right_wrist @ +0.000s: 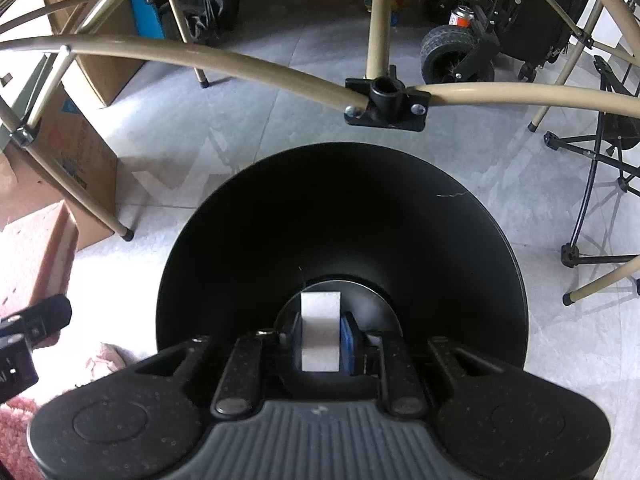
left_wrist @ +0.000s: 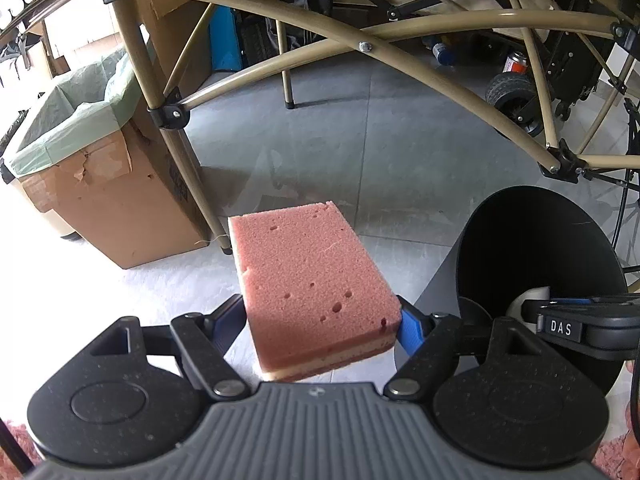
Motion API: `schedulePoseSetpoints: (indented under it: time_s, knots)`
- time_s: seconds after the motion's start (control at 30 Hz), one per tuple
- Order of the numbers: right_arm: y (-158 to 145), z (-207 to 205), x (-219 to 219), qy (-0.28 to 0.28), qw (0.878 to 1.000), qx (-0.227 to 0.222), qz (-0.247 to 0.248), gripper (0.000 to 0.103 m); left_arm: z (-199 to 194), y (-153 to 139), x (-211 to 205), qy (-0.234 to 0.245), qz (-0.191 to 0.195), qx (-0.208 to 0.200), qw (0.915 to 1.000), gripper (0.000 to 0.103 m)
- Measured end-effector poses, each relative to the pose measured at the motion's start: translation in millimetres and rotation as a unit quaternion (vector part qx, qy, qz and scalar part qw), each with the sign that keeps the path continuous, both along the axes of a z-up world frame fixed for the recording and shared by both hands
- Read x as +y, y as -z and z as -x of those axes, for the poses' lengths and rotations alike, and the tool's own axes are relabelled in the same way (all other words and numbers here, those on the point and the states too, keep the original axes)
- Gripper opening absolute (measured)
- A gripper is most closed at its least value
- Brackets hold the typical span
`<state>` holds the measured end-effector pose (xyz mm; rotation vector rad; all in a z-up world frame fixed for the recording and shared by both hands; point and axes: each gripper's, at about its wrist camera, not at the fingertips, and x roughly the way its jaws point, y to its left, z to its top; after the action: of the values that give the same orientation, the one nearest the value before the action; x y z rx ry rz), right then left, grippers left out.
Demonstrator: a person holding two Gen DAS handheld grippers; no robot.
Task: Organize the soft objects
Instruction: 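Open the right tool to drop the white card into the black bin, then lower the left tool over the bin and release the pink sponge inside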
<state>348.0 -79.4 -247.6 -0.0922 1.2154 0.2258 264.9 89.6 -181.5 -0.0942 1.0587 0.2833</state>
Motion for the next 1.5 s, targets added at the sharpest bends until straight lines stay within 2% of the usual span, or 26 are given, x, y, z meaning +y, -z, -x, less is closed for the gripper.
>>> schedulePoseSetpoints:
  time_s: [0.03,0.07,0.1,0.13,0.27,0.87,1.5]
  knots:
    - [-0.6,0.9,0.3,0.000,1.000,0.000,0.002,0.058,0.3,-0.3,-0.4,0.000,0.000,0.000,1.0000,0.078]
    - [-1.6,0.5,0.7,0.002,1.000,-0.001,0.005,0.070,0.8,-0.6,-0.3,0.000,0.000,-0.001,1.0000,0.078]
    - [-3.2,1.0,0.6,0.004,1.000,-0.004,0.008,0.091,1.1,-0.8,0.3,0.000,0.000,-0.002,1.0000,0.078]
    - [-5.1,1.6,0.6,0.005,1.000,-0.010,0.008,0.099,1.6,-1.0,0.7,-0.001,0.000,-0.002,1.0000,0.078]
    - [-9.7,1.5,-1.7,0.007,1.000,-0.015,0.009,0.103,2.5,-0.5,1.9,-0.003,-0.001,-0.002,1.0000,0.078]
    - [-25.6,7.3,-16.1,0.009,1.000,-0.027,-0.010,0.103,4.4,-6.4,-6.4,0.011,-0.005,-0.014,0.9998,0.078]
    - [-55.0,18.2,-82.1,0.061,0.995,-0.067,-0.029,0.103,-0.5,-13.5,-56.4,0.064,-0.019,-0.026,0.9975,0.078]
